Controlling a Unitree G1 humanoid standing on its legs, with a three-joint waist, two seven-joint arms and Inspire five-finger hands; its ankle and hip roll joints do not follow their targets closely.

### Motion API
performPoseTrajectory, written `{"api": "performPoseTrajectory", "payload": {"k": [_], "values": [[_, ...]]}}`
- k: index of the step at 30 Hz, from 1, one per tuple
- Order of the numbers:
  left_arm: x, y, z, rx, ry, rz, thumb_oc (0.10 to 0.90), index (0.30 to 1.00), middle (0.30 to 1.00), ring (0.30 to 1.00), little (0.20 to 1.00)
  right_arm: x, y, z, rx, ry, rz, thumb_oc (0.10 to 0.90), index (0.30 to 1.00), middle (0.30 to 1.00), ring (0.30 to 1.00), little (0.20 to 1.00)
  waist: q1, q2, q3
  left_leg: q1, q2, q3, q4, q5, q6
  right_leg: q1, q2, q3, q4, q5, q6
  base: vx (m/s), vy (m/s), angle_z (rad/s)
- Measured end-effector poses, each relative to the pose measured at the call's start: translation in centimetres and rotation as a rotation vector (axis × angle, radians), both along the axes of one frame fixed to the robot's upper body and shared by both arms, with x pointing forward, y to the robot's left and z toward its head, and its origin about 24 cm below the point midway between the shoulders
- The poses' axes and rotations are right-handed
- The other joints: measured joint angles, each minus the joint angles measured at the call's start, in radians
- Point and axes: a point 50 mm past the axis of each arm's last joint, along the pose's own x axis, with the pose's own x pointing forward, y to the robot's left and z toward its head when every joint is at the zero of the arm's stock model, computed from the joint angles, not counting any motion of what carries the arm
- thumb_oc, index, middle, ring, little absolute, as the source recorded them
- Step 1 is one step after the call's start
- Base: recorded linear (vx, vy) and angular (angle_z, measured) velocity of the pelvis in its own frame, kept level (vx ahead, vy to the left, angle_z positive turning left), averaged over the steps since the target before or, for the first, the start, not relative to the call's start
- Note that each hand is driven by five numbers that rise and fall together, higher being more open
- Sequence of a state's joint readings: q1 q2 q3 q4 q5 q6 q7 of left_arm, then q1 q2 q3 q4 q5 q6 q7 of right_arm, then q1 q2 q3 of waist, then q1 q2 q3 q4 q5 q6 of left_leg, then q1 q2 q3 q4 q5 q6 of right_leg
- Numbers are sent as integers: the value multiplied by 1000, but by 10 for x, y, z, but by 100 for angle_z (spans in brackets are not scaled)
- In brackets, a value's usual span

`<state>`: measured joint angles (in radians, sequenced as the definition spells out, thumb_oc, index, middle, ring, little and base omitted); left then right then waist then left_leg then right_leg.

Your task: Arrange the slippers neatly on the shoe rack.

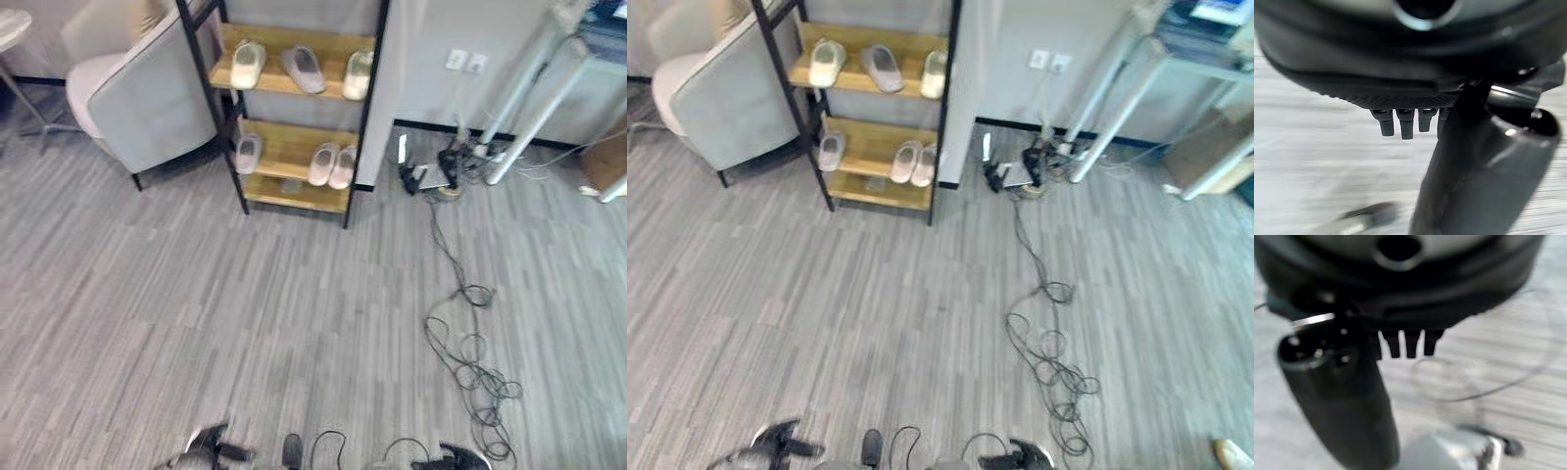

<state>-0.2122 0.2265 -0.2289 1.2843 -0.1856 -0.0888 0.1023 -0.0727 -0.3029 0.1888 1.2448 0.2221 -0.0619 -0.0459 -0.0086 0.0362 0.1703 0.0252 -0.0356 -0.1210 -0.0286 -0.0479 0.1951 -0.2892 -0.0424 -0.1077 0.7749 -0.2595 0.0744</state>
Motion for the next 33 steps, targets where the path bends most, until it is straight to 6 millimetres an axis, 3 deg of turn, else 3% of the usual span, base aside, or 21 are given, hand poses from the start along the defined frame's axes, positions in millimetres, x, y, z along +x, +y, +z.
{"api": "performPoseTrajectory", "payload": {"k": [1,2,3,4,5,8,9,11,13,14,15,16,17,18,24,26,28,29,30,32,33], "values": [[6,-1,3,1,-19,-8,800,900,900,900,900,5,0,2,-1,-17,6,800,900,900,900,900,-16,15,4,22,19,-18,-2,-24,33,-37,27,1,-88,-7,-1,560,-150,90],[10,2,5,10,-30,-7,800,900,900,900,900,8,4,2,5,-26,17,800,900,900,900,900,-36,9,12,56,25,-13,6,6,-45,-82,32,0,-216,35,-2,378,-110,80],[17,0,8,13,-57,-31,800,900,900,900,900,-1,4,-1,12,-3,10,800,900,900,900,900,-53,-14,4,74,20,-7,20,-18,-30,-133,25,8,-264,66,12,759,-254,125],[12,-1,6,28,-46,-44,800,900,900,900,900,-8,3,-3,4,17,36,800,900,900,900,900,-76,5,-19,90,55,-53,24,-87,-100,-160,46,32,-422,118,21,519,-207,114],[17,-1,8,39,-59,-70,800,900,900,900,900,-26,4,-8,14,74,24,800,900,900,900,900,-93,-29,-24,121,43,-53,24,-106,-125,-193,16,60,-474,164,47,642,-307,142],[-15,-2,-7,60,69,-123,800,900,900,900,900,-60,12,-19,36,244,-27,800,900,900,900,900,-115,-37,-47,197,143,-89,36,-99,-227,-144,99,95,-473,272,-28,516,-387,107],[-29,0,-12,54,112,-105,800,900,900,900,900,-58,13,-19,40,245,-33,800,900,900,900,900,-108,-43,-46,183,148,-93,119,-77,-249,-98,110,85,-473,249,-82,445,-418,70],[-56,-6,-21,5,156,-49,800,900,900,900,900,-80,12,-21,40,307,-50,800,900,900,900,900,-70,-88,-65,-72,99,-82,749,34,-377,58,107,62,-566,239,-154,289,-415,58],[-50,3,-18,19,129,-17,800,900,900,900,900,-63,9,-19,33,255,-34,800,900,900,900,900,-52,-101,-62,-229,78,-41,924,56,-331,115,109,45,-624,248,-169,240,-235,26],[-47,9,-15,32,110,9,800,900,900,900,900,-52,9,-17,28,222,-25,800,900,900,900,900,-37,-115,-55,-276,68,1,950,58,-304,141,106,58,-647,232,-129,352,-137,-25],[-35,2,-12,15,50,26,800,900,900,900,900,-19,-1,-7,-1,120,4,800,900,900,900,900,-24,-60,-29,-306,150,63,834,39,-264,120,97,42,-495,147,-122,252,-81,-29],[-37,6,-12,26,60,34,800,900,900,900,900,-5,-4,-2,-8,68,16,800,900,900,900,900,-28,-77,-41,-325,151,72,787,45,-291,146,46,110,-526,158,-167,482,-91,7],[-33,-1,-13,14,68,14,800,900,900,900,900,3,-11,3,-33,28,7,800,900,900,900,900,-53,-46,-23,-334,182,79,735,39,-288,200,67,80,-553,120,-146,233,-6,49],[-33,-5,-13,11,69,-10,800,900,900,900,900,6,-16,6,-55,16,-3,800,900,900,900,900,-46,-63,-28,-339,168,118,648,43,-284,239,51,71,-590,118,-186,338,11,50],[-33,15,-8,42,32,78,800,900,900,900,900,36,-20,32,-87,-144,130,800,900,900,900,900,0,-118,-21,-358,103,228,129,102,-235,480,106,88,-792,119,-166,381,92,7],[-49,30,-8,76,45,132,800,900,900,900,900,54,-15,53,-91,-361,151,800,900,900,900,900,-18,-139,-13,-328,40,224,19,201,-133,489,125,95,-685,84,-105,339,251,-21],[-72,36,-14,113,125,151,800,900,900,900,900,52,-3,49,-93,-361,222,800,900,900,900,900,9,-93,-14,-233,89,207,-61,211,33,463,205,153,-474,22,0,286,234,-109],[-94,47,-16,162,204,186,800,900,900,900,900,49,21,34,-66,-300,285,800,900,900,900,900,36,-157,-33,-198,96,200,-60,340,-57,416,132,166,-393,-99,-23,362,355,-133],[-95,43,-18,165,217,201,800,900,900,900,900,46,27,28,-74,-269,327,800,900,900,900,900,17,-161,-30,-207,97,188,-61,335,-65,356,84,168,-390,-119,-20,485,512,-104],[-82,32,-19,151,195,210,800,900,900,900,900,38,32,15,-97,-172,316,800,900,900,900,900,7,-146,-12,-219,100,185,-26,319,-89,317,-36,164,-610,-28,33,295,404,-2],[-74,27,-18,149,173,199,800,900,900,900,900,18,38,2,-85,-72,290,800,900,900,900,900,0,-143,-9,-223,93,192,20,291,-124,386,-81,143,-747,122,51,242,420,34]]}}
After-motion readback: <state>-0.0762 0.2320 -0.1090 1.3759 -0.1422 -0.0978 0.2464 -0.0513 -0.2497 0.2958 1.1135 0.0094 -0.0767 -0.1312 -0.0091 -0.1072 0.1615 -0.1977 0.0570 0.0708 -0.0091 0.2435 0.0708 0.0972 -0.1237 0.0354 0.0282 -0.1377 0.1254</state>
